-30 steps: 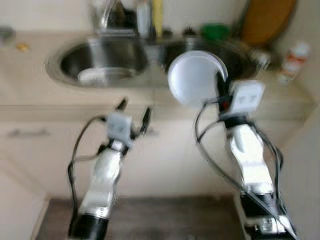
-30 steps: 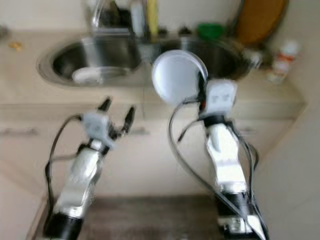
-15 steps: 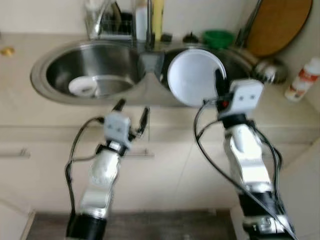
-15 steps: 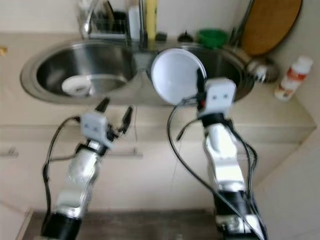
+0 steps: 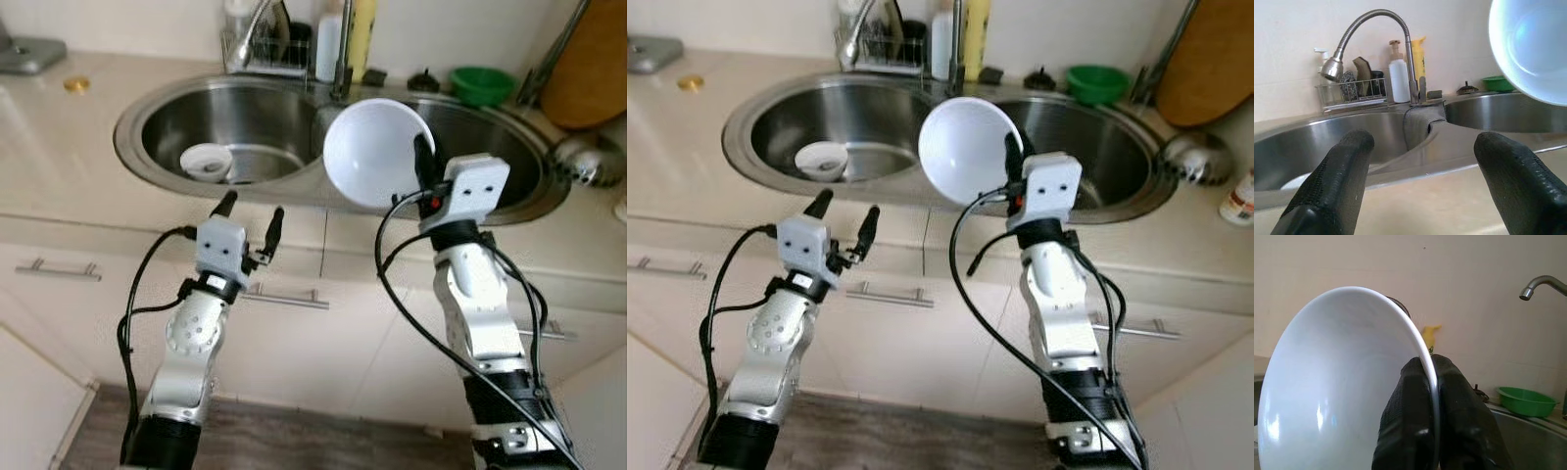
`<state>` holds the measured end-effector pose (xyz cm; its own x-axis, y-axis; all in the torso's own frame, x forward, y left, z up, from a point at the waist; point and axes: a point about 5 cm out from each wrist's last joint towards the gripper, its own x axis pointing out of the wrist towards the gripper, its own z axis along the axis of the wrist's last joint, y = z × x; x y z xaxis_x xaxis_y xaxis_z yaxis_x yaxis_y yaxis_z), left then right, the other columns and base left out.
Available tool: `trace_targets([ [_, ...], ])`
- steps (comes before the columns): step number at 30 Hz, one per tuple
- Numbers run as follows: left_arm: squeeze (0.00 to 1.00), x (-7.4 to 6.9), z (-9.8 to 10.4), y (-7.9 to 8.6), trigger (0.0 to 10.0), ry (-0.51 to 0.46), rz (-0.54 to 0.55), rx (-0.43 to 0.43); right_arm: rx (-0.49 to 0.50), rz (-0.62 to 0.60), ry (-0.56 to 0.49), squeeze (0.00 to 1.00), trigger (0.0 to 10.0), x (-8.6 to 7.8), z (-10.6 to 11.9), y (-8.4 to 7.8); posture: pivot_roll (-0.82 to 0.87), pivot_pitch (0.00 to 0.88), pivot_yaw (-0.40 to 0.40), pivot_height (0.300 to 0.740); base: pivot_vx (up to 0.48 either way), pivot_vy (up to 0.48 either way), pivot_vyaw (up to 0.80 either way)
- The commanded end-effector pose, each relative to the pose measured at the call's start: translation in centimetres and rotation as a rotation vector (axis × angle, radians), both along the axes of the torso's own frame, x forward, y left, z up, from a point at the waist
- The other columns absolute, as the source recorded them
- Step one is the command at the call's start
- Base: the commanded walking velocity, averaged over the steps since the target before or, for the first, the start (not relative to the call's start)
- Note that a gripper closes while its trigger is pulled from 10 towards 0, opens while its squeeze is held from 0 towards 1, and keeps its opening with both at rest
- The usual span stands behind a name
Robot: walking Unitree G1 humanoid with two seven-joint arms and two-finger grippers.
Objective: Kitchen organization
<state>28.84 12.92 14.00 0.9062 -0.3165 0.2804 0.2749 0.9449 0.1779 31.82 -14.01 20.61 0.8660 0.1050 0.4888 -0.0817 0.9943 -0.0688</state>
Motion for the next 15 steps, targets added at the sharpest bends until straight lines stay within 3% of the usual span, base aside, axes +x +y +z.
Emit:
trace_targets([
  [1, 0.00, 0.00, 0.22, 0.10, 10.0, -0.009, 0.001, 0.003, 0.013, 0.003, -0.017, 0.00, 0.0, 0.05, 0.49, 0.11, 0.00, 0.000, -0.059, 0.740, 0.251, 0.000, 0.00],
  [15, 0.00, 0.08, 0.43, 0.11, 10.0, -0.018, 0.002, -0.005, 0.017, -0.018, -0.007, 0.00, 0.0, 0.32, 0.41, -0.21, 0.00, 0.000, -0.061, 0.740, 0.308, 0.000, 0.00],
])
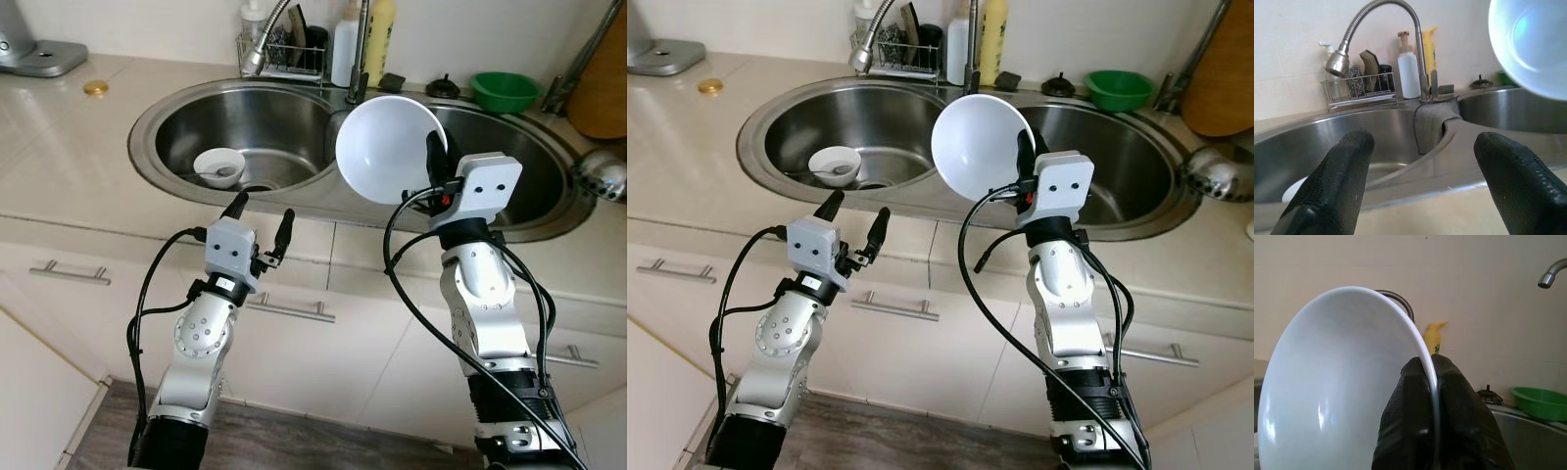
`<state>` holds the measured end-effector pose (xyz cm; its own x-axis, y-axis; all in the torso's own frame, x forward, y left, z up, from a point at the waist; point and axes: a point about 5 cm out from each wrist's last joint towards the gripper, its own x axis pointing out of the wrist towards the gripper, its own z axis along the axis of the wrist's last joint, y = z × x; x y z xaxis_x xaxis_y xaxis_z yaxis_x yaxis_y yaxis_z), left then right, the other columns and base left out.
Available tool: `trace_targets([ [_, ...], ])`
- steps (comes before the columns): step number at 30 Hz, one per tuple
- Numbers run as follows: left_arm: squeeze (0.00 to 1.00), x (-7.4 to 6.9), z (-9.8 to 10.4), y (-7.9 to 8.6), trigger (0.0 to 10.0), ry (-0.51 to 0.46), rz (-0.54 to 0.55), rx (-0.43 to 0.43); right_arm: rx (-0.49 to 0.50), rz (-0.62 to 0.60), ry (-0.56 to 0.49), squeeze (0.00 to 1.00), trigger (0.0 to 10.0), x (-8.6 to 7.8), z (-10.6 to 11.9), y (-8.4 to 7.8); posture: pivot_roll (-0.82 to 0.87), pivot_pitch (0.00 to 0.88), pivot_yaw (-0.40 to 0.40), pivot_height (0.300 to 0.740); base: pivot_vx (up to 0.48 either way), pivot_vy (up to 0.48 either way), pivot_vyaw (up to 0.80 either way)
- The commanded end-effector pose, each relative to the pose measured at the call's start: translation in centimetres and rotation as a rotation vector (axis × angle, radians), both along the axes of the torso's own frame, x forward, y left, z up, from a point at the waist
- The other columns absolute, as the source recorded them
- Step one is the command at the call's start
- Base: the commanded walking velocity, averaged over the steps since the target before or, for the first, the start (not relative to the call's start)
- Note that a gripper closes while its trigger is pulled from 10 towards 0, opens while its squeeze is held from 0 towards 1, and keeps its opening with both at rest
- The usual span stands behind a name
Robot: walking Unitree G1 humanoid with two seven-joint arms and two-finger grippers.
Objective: Kitchen organization
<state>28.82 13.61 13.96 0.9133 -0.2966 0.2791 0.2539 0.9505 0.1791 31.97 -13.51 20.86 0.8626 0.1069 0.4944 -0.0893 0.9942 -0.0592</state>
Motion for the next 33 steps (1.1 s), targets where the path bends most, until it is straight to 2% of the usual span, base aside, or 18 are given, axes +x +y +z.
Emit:
trace_targets([
  [1, 0.00, 0.1, 0.5, -0.6, 10.0, -0.019, -0.022, -0.007, 0.006, -0.027, -0.001, 0.00, 0.0, 0.2, 0.1, -0.7, 0.00, 0.000, -0.061, 0.740, 0.334, 0.000, 0.00],
  [6, 0.00, 0.1, 0.4, -0.7, 10.0, -0.017, -0.024, -0.008, 0.005, -0.029, 0.002, 0.00, 0.0, 0.2, 0.1, -0.8, 0.00, 0.000, -0.061, 0.740, 0.332, 0.000, 0.00],
  [14, 0.00, 0.0, 0.5, -0.8, 10.0, -0.020, -0.036, -0.019, -0.014, -0.031, 0.040, 0.00, 0.0, 0.5, -0.4, -0.8, 0.00, 0.000, -0.060, 0.740, 0.000, 0.000, 0.00],
  [18, 0.00, 0.1, 0.5, -0.9, 10.0, -0.019, -0.041, -0.016, 0.000, -0.048, 0.164, 0.00, 0.0, 1.5, -1.7, -1.4, 0.00, 0.000, -0.061, 0.740, 0.000, 0.000, 0.00],
  [24, 0.00, 0.1, 0.5, -0.9, 10.0, -0.021, -0.042, -0.014, -0.001, -0.096, 0.267, 0.00, 0.0, 3.1, -2.3, -2.4, 0.01, 0.000, -0.061, 0.740, 0.000, 0.000, 0.00],
  [25, 0.00, 0.1, 0.5, -0.9, 10.0, -0.022, -0.043, -0.014, 0.010, -0.109, 0.302, 0.00, 0.0, 3.5, -2.6, -2.7, 0.01, 0.000, -0.062, 0.740, 0.000, 0.000, 0.00],
  [26, 0.00, 0.1, 0.6, -1.0, 10.0, -0.025, -0.042, -0.012, 0.011, -0.152, 0.397, 0.00, 0.0, 4.4, -3.6, -3.5, 0.01, 0.000, -0.067, 0.740, 0.000, 0.000, 0.00],
  [28, 0.00, 0.1, 0.6, -1.0, 10.0, -0.026, -0.042, -0.012, 0.013, -0.166, 0.432, 0.00, 0.0, 4.6, -3.9, -3.8, 0.02, 0.000, -0.069, 0.740, 0.000, 0.000, 0.00],
  [29, 0.00, 0.1, 0.6, -0.9, 10.0, -0.029, -0.039, -0.012, 0.019, -0.178, 0.513, 0.00, 8.8, 4.8, -5.1, -4.1, 0.02, 0.000, -0.069, 0.740, 0.000, 0.000, 0.00],
  [30, 0.00, 0.1, 0.7, -0.9, 10.0, -0.030, -0.038, -0.012, 0.021, -0.178, 0.551, 0.00, 10.0, 4.8, -5.7, -4.1, 0.02, 0.000, -0.069, 0.740, 0.000, 0.000, 0.00],
  [33, 0.00, 0.1, 0.6, -0.9, 10.0, -0.030, -0.035, -0.012, 0.009, -0.171, 0.591, 0.00, 10.0, 4.7, -6.5, -4.0, 0.02, 0.000, -0.071, 0.740, 0.000, 0.000, 0.00],
])
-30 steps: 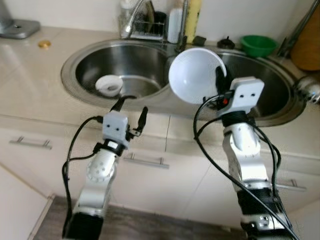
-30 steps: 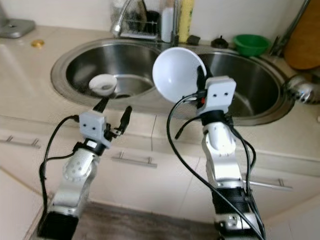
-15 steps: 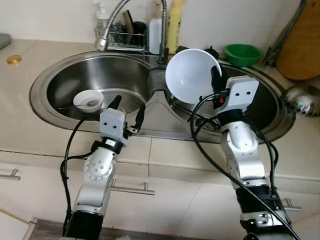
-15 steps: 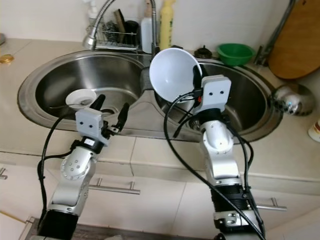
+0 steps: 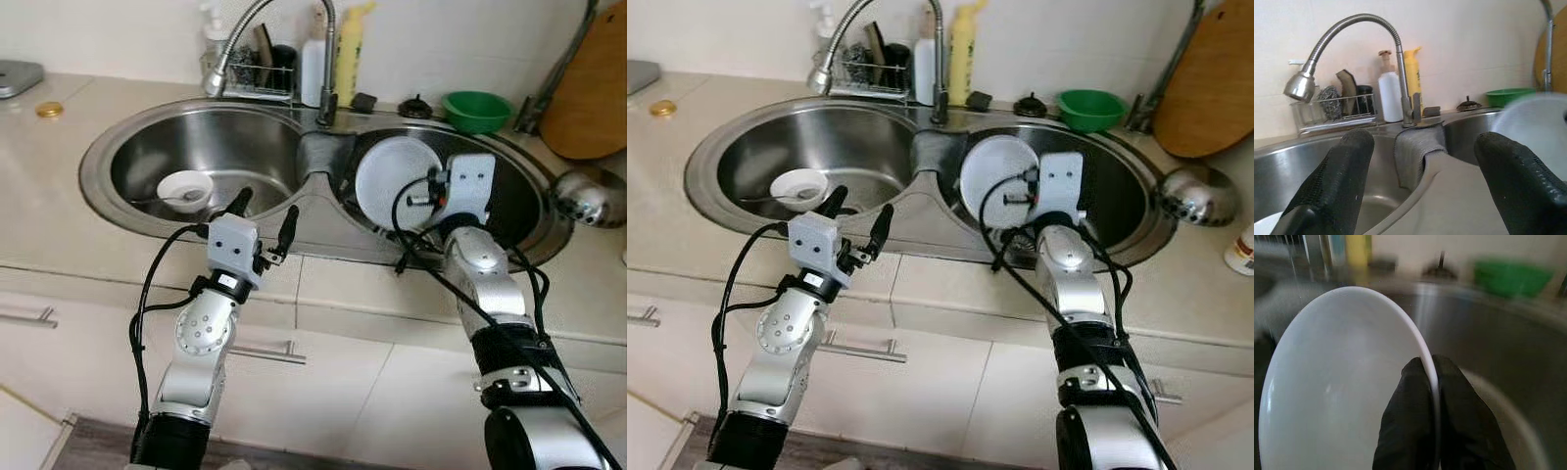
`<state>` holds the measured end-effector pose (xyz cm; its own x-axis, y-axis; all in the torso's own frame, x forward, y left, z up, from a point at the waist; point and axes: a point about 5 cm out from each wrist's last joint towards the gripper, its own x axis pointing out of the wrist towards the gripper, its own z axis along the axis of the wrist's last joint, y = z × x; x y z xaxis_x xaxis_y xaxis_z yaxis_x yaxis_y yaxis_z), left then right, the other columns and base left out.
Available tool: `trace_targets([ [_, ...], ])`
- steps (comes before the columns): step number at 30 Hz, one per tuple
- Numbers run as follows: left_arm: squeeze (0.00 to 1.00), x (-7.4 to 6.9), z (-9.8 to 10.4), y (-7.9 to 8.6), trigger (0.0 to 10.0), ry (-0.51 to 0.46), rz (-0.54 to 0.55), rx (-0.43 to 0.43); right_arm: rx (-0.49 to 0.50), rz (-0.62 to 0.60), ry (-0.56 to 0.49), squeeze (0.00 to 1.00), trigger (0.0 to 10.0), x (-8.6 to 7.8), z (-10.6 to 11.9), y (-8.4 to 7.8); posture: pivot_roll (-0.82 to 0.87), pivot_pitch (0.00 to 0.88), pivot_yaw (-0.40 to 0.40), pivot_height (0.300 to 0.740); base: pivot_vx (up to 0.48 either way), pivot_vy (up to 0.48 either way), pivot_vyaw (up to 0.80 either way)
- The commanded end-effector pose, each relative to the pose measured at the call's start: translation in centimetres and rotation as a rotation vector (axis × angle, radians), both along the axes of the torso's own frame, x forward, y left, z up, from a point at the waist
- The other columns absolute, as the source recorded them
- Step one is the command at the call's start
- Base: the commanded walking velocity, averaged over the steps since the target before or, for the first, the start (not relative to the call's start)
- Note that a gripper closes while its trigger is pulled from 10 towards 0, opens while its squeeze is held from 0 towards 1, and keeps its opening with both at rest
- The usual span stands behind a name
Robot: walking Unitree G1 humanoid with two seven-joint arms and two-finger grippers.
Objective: Kitchen organization
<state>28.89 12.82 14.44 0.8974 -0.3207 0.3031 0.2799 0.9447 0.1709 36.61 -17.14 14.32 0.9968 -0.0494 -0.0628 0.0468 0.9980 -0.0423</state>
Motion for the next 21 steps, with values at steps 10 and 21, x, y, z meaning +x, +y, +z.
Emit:
trace_targets([
  [10, 0.00, 0.1, 0.0, -0.4, 10.0, -0.006, -0.013, 0.006, 0.030, -0.014, 0.037, 1.00, 10.0, -0.1, -0.7, -0.2, 0.01, 0.000, -0.060, 0.740, 0.000, 0.000, 0.00],
  [21, 0.00, 0.1, 0.0, -0.5, 10.0, -0.002, -0.018, 0.006, 0.034, 0.006, 0.053, 1.00, 10.0, -0.3, -1.2, 0.1, 0.01, 0.000, -0.062, 0.740, 0.000, 0.000, 0.00],
])
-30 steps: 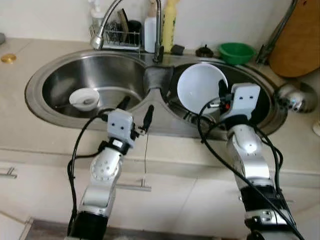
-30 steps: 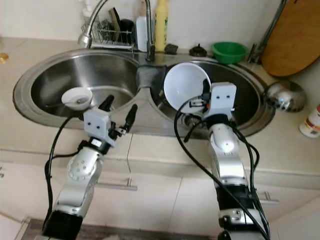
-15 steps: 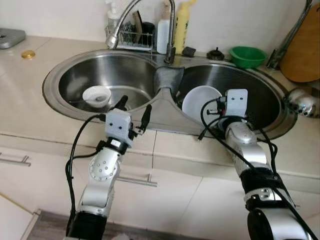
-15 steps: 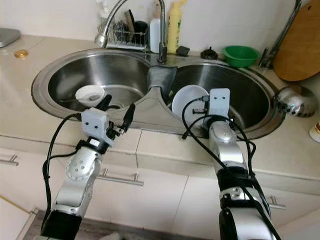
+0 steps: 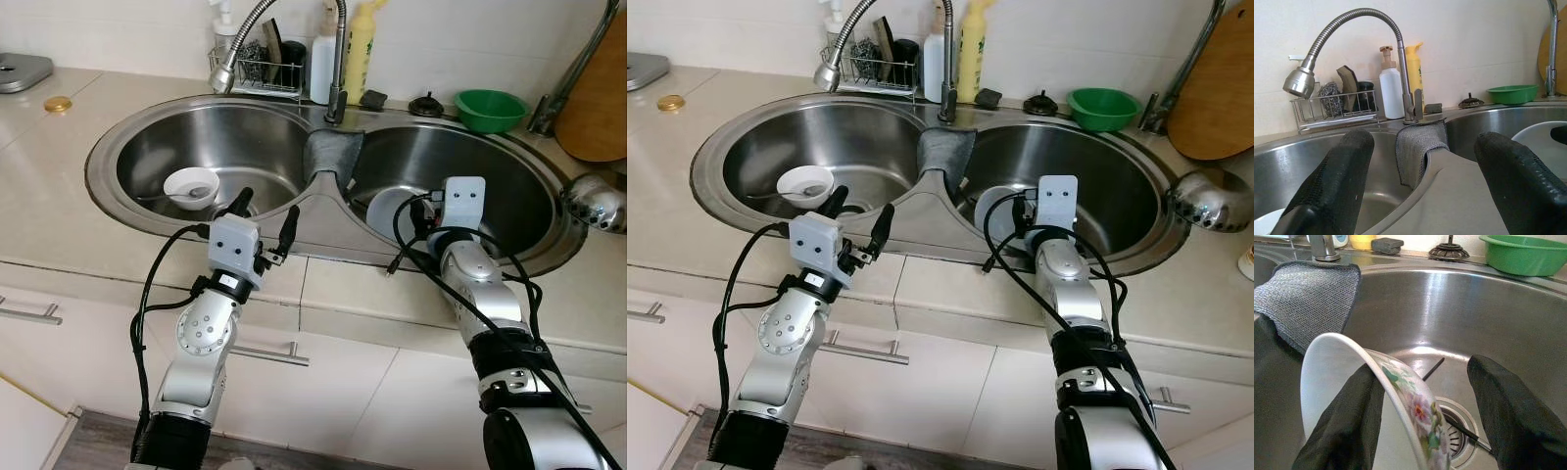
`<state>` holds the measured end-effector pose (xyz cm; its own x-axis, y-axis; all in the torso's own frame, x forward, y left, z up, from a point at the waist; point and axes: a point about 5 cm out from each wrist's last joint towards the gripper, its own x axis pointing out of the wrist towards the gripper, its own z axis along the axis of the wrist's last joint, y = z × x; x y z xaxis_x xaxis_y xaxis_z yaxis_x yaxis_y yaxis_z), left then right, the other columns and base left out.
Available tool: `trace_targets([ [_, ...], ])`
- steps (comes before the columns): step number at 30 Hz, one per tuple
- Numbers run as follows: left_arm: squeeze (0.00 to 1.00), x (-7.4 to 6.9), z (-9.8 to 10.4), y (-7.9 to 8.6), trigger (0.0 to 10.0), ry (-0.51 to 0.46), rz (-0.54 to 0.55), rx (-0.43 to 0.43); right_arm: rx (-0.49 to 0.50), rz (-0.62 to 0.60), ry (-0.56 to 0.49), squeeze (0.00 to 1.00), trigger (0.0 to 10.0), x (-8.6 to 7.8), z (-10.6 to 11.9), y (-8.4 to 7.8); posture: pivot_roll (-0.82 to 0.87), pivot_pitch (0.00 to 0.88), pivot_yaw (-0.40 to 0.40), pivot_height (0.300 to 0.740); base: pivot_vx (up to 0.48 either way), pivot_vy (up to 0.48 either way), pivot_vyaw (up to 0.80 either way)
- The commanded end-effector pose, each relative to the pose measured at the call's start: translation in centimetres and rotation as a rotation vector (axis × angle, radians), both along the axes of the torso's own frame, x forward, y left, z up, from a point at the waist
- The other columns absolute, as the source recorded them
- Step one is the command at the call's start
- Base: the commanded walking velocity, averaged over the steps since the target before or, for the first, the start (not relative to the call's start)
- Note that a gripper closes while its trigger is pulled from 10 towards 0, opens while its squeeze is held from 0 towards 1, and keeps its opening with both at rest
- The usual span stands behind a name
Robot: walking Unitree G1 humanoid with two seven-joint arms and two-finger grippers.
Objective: Kitchen organization
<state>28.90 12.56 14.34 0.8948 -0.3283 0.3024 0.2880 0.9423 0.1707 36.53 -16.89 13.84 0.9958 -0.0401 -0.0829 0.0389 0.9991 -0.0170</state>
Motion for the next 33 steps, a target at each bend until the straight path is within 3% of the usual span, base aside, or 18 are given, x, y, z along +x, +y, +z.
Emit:
trace_targets([
  [1, 0.00, 0.1, 0.0, -0.3, 10.0, -0.002, -0.009, 0.006, 0.002, 0.003, 0.040, 1.00, 10.0, -0.2, -0.7, -0.1, 0.01, 0.000, -0.063, 0.740, 0.000, 0.000, 0.00],
  [4, 0.00, 0.0, -0.1, -0.2, 10.0, 0.002, -0.006, 0.006, -0.028, 0.073, 0.077, 1.00, 10.0, -0.3, -1.2, 0.4, 0.01, 0.000, -0.064, 0.740, 0.000, 0.000, 0.00],
  [6, 0.00, -0.1, -0.1, -0.2, 10.0, 0.005, -0.006, 0.007, -0.141, 0.248, 0.142, 1.00, 10.0, -0.6, -2.1, 1.8, 0.01, 0.000, -0.066, 0.740, 0.000, 0.000, 0.00],
  [10, 0.00, -0.1, -0.2, -0.2, 10.0, 0.005, -0.007, 0.009, -0.274, 0.402, 0.230, 1.00, 10.0, -1.2, -3.3, 2.4, 0.01, 0.000, -0.065, 0.740, 0.000, 0.000, 0.00],
  [11, 0.00, 0.0, -0.1, -0.2, 10.0, 0.005, -0.007, 0.009, -0.271, 0.441, 0.248, 0.74, 10.0, -1.4, -3.4, 2.4, 0.01, 0.000, -0.065, 0.740, 0.000, 0.000, 0.00],
  [12, 0.00, 0.0, -0.2, -0.2, 10.0, 0.005, -0.007, 0.009, -0.268, 0.451, 0.246, 0.41, 10.0, -1.4, -3.3, 2.5, 0.01, 0.000, -0.065, 0.740, 0.000, 0.000, 0.00],
  [13, 0.00, 0.0, -0.2, -0.2, 10.0, 0.005, -0.007, 0.009, -0.268, 0.451, 0.246, 0.41, 10.0, -1.4, -3.3, 2.5, 0.01, 0.000, -0.065, 0.740, 0.000, 0.000, 0.00],
  [14, 0.00, 0.0, -0.2, -0.3, 10.0, 0.005, -0.007, 0.010, -0.268, 0.455, 0.240, 0.00, 10.0, -1.4, -3.1, 2.5, 0.00, 0.000, -0.065, 0.740, 0.000, 0.000, 0.00],
  [22, 0.00, 0.0, -0.1, -0.3, 10.0, 0.006, -0.007, 0.008, -0.218, 0.337, 0.126, 0.00, 10.0, -0.6, -1.3, 1.8, 0.00, 0.000, -0.065, 0.740, 0.000, 0.000, 0.00],
  [25, 0.00, 0.0, -0.2, -0.3, 10.0, 0.010, -0.004, 0.001, -0.129, 0.240, -0.044, 0.00, 10.0, 0.1, 1.5, 1.3, 0.00, 0.000, -0.065, 0.740, 0.000, 0.000, 0.00],
  [26, 0.00, 0.0, -0.2, -0.3, 10.0, 0.010, -0.004, 0.001, -0.129, 0.240, -0.044, 0.00, 10.0, 0.1, 1.5, 1.3, 0.00, 0.000, -0.065, 0.740, 0.000, 0.000, 0.00],
  [27, 0.00, 0.0, -0.2, -0.3, 10.0, 0.012, -0.003, -0.005, -0.066, 0.205, -0.130, 0.00, 10.0, 0.1, 2.8, 1.1, 0.00, 0.000, -0.065, 0.740, 0.000, 0.000, 0.00],
  [33, 0.00, 0.0, 0.0, -0.3, 10.0, 0.014, -0.011, -0.026, -0.040, 0.208, -0.240, 0.00, 10.0, -0.6, 3.9, 1.8, 0.01, 0.000, -0.066, 0.740, 0.000, 0.000, 0.00],
])
